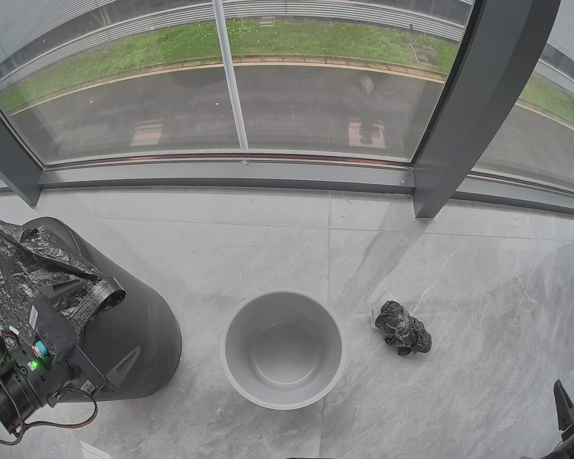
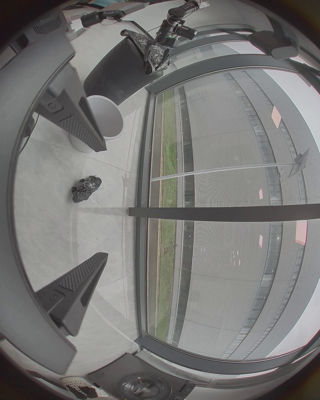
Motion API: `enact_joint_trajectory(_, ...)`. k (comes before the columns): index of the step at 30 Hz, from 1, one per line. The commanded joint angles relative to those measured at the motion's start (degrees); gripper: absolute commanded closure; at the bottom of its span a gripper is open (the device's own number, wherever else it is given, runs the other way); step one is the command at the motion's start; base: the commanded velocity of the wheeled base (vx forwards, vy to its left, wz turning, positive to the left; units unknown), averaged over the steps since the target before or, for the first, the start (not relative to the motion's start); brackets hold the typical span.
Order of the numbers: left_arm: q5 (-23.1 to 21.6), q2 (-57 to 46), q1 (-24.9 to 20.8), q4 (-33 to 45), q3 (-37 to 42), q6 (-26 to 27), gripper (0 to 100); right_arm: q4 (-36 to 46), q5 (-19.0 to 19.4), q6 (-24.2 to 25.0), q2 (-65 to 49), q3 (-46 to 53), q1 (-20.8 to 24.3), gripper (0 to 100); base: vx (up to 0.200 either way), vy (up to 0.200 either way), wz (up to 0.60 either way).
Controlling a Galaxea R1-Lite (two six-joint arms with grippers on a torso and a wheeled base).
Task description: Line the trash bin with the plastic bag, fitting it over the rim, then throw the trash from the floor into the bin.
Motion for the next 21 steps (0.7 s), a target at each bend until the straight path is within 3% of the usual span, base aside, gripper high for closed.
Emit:
enact_joint_trajectory(1, 1.2, 0.0, 0.2, -0.1, 2.4, 0.0, 0, 0.0, 0.0, 0.0, -0.9, 0.8, 0.0, 0, 0.0, 0.0, 0.0)
enact_joint_trajectory(8, 6.3, -0.4, 0.2, -1.6, 2.0, 0.1, 0, 0.0, 0.0, 0.0, -0.9, 0.8, 0.0, 0, 0.0, 0.0, 0.0)
enact_joint_trajectory(11, 12.1, 0.3, 0.1, -6.6, 2.7, 0.4, 0, 0.0, 0.0, 0.0, -0.9, 0.8, 0.0, 0, 0.0, 0.0, 0.0)
enact_joint_trajectory(21, 15.7, 4.5, 1.5, -9.9, 2.8, 0.6, 0, 0.0, 0.0, 0.1, -0.9, 0.8, 0.0, 0, 0.0, 0.0, 0.0)
